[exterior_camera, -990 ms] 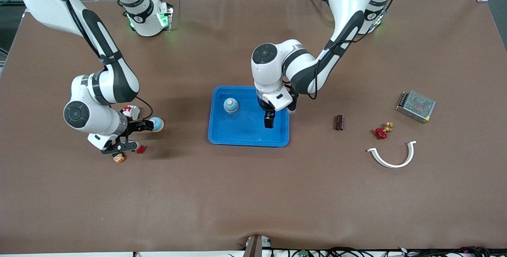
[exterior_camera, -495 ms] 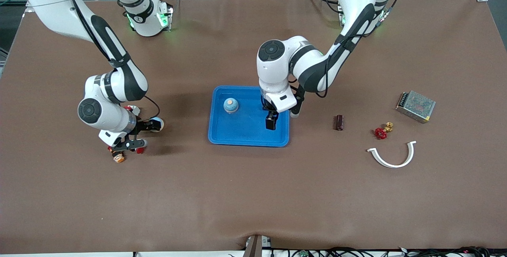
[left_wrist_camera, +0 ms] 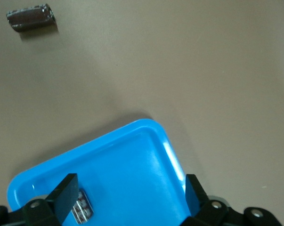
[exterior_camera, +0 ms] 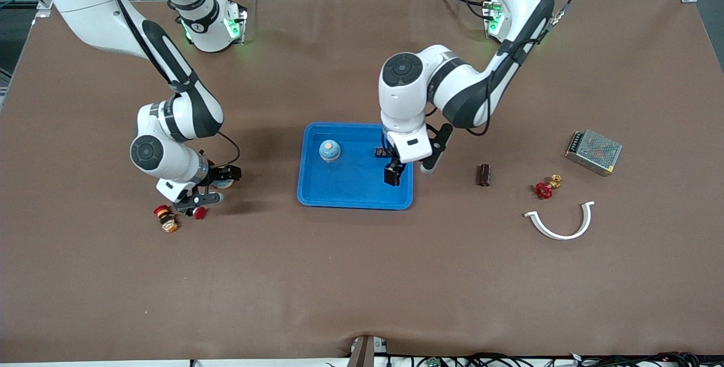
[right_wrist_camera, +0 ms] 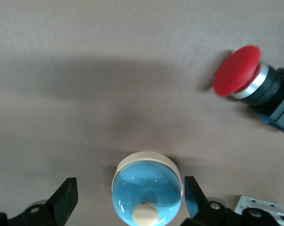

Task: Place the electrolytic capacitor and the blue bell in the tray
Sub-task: 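Move the right gripper to the second bell while the left gripper withdraws, then grasp the second capacitor with the left gripper while the right gripper grasps the bell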

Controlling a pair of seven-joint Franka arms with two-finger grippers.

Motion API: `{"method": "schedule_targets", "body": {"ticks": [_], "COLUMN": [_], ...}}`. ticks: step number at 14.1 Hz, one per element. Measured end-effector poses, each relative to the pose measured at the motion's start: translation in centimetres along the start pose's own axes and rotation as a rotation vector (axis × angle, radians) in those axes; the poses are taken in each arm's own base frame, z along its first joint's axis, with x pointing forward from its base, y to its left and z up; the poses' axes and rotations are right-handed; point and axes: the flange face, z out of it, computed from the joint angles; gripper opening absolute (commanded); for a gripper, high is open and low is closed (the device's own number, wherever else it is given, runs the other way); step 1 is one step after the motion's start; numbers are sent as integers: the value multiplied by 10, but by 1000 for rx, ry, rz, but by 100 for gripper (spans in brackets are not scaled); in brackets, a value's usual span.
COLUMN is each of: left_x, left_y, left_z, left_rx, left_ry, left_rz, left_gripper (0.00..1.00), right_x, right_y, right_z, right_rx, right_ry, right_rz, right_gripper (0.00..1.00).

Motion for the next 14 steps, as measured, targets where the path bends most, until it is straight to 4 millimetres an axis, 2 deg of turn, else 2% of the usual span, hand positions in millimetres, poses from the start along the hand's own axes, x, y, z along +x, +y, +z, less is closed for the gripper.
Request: {"method": "schedule_targets", "body": {"ticks": [2,4,7,10,14], "left_x": [24,35,27,28,42], "left_y": [18,23,16,13,11], "left_z": [-20,-29,-26,-23,-17], "left_rx": [-29,-30,23,46,90], "left_ry": [-39,-37,-26,-24,-22], "left_rz": [-41,26,241,393,656], "left_gripper": [100,100,100,100,100], "right_x": [-1,-1,-2,-3,-7], "right_y": [1,3,6,9,10], "right_z": [0,-1,-5,-4,1], "right_rx": [-1,-3,-8,-13,-15], "right_ry": [0,2,7,5,10], "right_rz": [2,4,4,4,2], "right_gripper": [100,100,100,100,100]}}
